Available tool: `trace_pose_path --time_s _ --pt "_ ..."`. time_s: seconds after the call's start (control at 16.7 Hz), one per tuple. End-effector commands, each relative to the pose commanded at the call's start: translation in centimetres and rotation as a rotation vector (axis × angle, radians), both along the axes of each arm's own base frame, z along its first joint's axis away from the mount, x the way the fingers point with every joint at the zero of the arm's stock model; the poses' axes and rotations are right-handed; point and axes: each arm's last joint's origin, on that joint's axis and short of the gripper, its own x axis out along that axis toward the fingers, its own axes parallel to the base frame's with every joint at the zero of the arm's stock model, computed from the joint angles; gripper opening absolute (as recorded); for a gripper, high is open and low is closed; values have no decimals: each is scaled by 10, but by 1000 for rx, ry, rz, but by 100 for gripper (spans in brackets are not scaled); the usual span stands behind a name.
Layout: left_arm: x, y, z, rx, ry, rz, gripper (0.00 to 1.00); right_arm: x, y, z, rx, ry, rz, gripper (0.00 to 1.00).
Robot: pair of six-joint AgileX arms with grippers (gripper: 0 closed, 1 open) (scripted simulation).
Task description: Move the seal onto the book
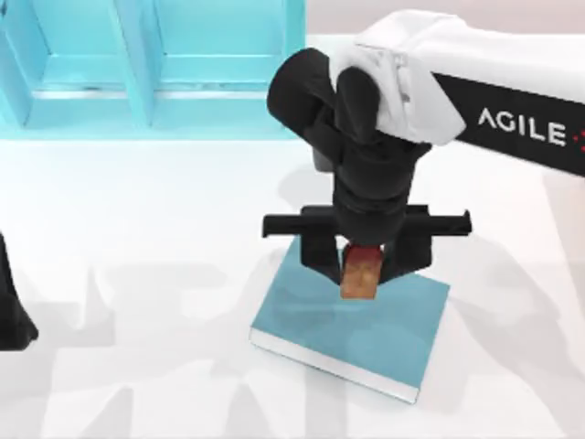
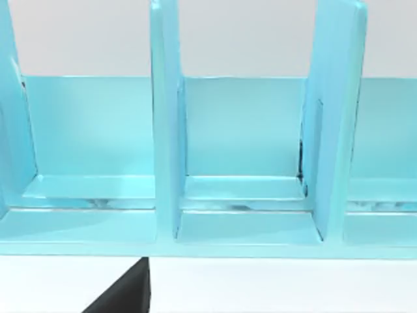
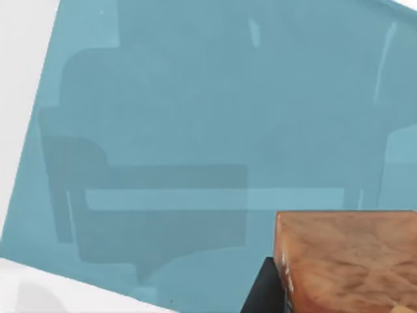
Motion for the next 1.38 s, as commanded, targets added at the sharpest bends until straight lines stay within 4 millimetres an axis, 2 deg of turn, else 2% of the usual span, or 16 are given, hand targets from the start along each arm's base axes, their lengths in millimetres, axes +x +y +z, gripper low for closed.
trace_pose_path --time_s 0.48,1.08,1.38 --pt "0 0 0 0 0 0 100 0 0 0 0 0 0 98" --pt "0 0 0 0 0 0 100 0 0 0 -1 1 -2 100" --pt "0 0 0 0 0 0 100 1 0 15 0 0 -1 100"
